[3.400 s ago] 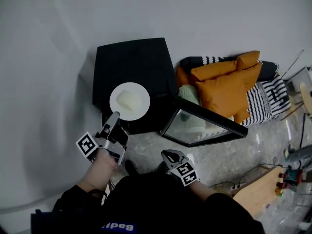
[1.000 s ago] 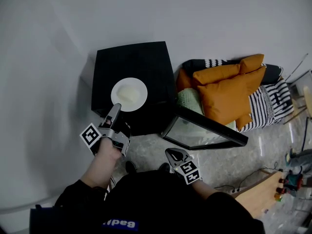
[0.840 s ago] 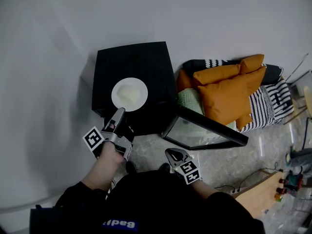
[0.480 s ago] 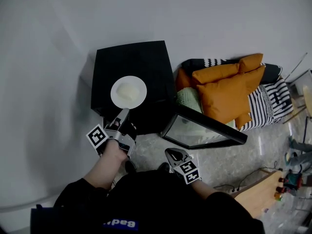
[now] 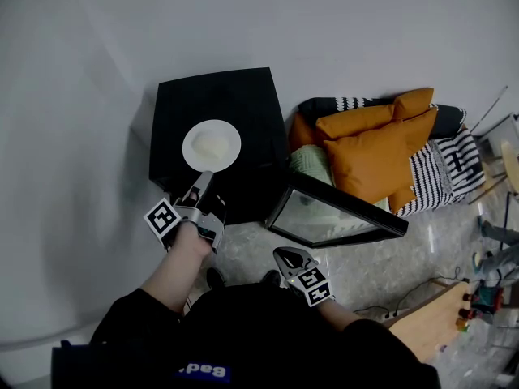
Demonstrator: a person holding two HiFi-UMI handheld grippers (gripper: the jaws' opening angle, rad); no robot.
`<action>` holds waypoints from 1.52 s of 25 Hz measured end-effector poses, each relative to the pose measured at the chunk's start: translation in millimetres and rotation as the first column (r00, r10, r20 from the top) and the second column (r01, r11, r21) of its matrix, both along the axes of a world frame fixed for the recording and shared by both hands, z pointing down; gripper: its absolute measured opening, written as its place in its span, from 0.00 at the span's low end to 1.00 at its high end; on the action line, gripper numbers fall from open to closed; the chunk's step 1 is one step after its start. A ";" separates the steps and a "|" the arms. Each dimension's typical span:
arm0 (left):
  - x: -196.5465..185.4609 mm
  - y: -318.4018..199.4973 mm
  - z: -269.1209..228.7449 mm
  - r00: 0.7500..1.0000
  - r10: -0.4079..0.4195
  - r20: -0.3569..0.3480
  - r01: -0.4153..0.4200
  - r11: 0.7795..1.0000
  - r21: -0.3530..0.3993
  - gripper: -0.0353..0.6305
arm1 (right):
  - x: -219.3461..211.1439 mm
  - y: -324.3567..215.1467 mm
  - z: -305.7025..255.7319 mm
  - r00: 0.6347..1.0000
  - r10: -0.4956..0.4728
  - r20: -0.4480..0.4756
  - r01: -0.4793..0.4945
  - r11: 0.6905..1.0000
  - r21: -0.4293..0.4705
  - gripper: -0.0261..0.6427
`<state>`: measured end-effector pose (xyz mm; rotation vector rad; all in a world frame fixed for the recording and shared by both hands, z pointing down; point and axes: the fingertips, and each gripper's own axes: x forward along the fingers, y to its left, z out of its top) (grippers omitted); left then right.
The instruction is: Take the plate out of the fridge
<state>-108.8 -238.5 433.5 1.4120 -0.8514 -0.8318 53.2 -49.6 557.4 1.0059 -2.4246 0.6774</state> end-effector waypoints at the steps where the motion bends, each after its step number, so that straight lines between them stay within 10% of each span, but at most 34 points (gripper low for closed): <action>1: 0.1 0.7 -0.7 1.000 0.000 -0.003 0.000 1.000 0.006 0.06 | -0.3 0.2 -0.9 1.000 -0.005 0.000 0.005 1.000 0.004 0.06; 9: 1.8 40.3 -29.9 0.980 0.051 0.195 -0.090 0.977 0.196 0.06 | -11.0 1.0 -10.4 0.999 -0.052 0.010 0.051 0.998 0.038 0.06; 15: -11.8 89.4 -41.4 0.873 0.061 0.484 -0.216 0.938 0.270 0.06 | -24.5 -5.1 -32.6 0.996 -0.084 0.040 0.081 0.994 0.079 0.06; 31: 40.8 177.9 -66.4 0.504 -0.016 0.864 -0.631 0.676 0.381 0.06 | -82.3 -3.8 -155.3 0.949 -0.216 0.231 0.159 0.957 0.243 0.06; 38: 55.6 203.7 -66.9 0.436 -0.026 0.899 -0.731 0.573 0.371 0.06 | -97.5 9.6 -181.8 0.931 -0.268 0.246 0.184 0.930 0.317 0.06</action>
